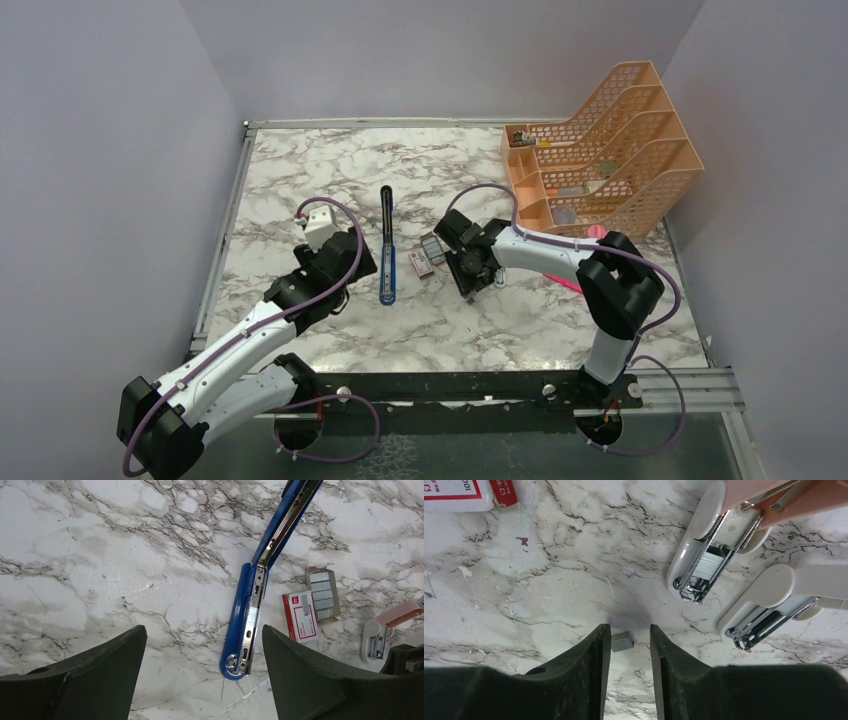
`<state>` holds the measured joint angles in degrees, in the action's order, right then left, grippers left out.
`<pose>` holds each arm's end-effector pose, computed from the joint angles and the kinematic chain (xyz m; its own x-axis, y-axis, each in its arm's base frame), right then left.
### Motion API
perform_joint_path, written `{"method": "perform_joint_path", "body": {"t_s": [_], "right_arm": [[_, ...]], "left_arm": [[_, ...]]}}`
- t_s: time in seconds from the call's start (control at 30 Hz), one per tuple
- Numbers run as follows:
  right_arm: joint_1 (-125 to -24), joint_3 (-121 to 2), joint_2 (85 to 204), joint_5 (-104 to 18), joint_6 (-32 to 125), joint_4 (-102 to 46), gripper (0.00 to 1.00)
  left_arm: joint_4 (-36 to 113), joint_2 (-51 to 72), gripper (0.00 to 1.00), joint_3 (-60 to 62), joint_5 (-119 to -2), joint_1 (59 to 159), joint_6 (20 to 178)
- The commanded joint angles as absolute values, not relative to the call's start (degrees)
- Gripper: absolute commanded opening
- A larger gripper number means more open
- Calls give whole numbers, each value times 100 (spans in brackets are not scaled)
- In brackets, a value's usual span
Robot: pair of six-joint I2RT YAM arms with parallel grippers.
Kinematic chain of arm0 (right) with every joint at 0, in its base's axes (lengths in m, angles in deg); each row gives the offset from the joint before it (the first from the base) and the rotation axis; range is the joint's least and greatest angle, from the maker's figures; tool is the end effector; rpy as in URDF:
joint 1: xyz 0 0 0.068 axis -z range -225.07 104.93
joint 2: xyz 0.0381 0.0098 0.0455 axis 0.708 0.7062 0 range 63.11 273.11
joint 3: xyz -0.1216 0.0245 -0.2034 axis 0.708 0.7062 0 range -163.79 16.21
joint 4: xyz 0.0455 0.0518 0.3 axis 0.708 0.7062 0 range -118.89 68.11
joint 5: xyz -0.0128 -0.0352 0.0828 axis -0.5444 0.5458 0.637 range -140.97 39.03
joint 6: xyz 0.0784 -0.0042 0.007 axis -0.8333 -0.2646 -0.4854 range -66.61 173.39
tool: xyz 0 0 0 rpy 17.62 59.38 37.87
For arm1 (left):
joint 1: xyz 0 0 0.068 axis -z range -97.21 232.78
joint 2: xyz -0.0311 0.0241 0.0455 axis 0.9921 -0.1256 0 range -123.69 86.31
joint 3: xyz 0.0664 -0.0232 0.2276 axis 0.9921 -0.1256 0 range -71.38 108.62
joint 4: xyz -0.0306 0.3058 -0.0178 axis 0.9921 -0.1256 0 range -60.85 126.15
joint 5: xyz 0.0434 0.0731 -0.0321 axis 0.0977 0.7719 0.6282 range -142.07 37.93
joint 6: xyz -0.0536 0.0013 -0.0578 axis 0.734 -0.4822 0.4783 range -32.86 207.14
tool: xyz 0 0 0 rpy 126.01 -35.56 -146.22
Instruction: Load the staples into the stapler
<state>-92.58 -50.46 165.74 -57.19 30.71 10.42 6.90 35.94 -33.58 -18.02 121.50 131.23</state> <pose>0.2614 0.2745 0.0755 -0.8782 -0.3913 -0.2751 -0.4073 0.9133 0.0013 0.2354 -0.1402 0.1970 -0.5077 -0.3318 -0.7950 -0.2237 0.9420 -0.2503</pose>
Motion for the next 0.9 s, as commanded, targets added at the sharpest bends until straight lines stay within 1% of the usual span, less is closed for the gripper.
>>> {"method": "perform_joint_path", "body": {"t_s": [0.0, 0.23, 0.37, 0.6, 0.77, 0.87], "right_arm": [[-9255, -5047, 16599, -6054, 2779, 1055, 39], [-9262, -4876, 16607, -5997, 2766, 1078, 41], [-9260, -4699, 16511, -5844, 2797, 1022, 43], [-9262, -4437, 16297, -5769, 2710, 1030, 44], [-9261, -4250, 16103, -5658, 2612, 963, 43], [-9262, -4213, 16091, -5542, 2547, 859, 39]], "left_arm": [[798, 3666, 86, -3402, -1841, 12125, 13133], [817, 3644, 86, -3418, -1856, 12130, 13158], [858, 3627, 86, -3437, -1883, 12124, 13169], [897, 3560, 86, -3410, -1928, 12127, 13166], [912, 3553, 86, -3400, -1944, 12125, 13168], [930, 3522, 86, -3388, -1954, 12129, 13163]]}}
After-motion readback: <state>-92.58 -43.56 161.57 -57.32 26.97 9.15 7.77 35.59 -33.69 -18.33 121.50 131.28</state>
